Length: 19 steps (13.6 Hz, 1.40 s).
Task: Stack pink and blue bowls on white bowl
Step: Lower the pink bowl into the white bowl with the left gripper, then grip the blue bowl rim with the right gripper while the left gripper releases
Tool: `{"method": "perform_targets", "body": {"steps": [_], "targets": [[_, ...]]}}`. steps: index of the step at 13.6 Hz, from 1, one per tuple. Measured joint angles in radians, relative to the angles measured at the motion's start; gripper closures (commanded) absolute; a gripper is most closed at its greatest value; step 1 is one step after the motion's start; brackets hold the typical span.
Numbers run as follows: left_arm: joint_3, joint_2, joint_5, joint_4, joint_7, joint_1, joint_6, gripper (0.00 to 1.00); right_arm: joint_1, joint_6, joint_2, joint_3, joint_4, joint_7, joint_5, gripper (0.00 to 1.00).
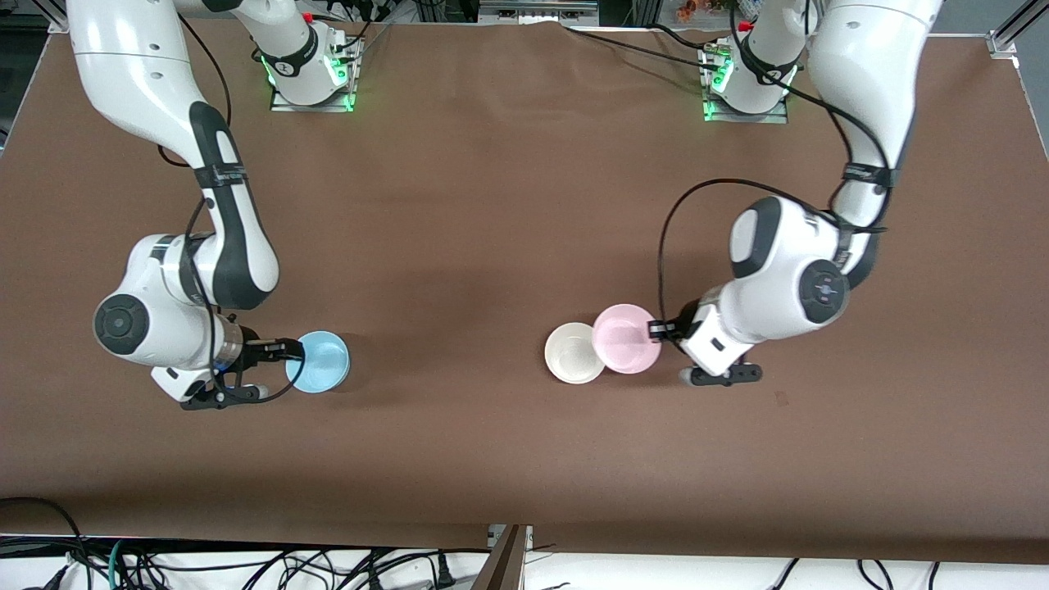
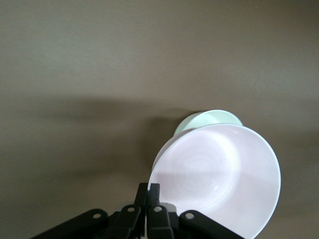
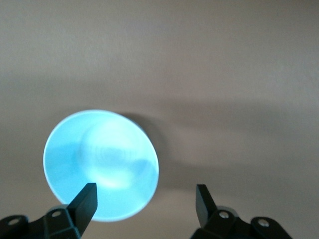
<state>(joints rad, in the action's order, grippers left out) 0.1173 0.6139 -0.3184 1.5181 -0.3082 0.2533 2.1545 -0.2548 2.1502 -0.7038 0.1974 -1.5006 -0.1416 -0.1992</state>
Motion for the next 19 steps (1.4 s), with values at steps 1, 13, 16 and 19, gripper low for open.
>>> {"method": "perform_targets", "body": {"steps": [1,13,16,19], "targets": [[0.0,0.017,0.0,-0.015,-0.013,0.02,0.012,1.0,0.002,0.014,-0.011,0.0,0.0,0.0,0.0,0.21],[0.0,0.162,0.062,-0.146,-0.025,0.074,0.07,1.0,0.011,0.038,-0.064,0.002,0.0,0.027,-0.002,0.75],[0.0,0.171,0.087,-0.148,-0.025,0.078,0.072,1.0,0.008,0.038,-0.064,0.002,0.0,0.059,-0.002,0.9],[0.0,0.171,0.102,-0.148,-0.025,0.079,0.072,1.0,0.002,0.038,-0.064,0.002,0.001,0.081,-0.003,1.0]]}}
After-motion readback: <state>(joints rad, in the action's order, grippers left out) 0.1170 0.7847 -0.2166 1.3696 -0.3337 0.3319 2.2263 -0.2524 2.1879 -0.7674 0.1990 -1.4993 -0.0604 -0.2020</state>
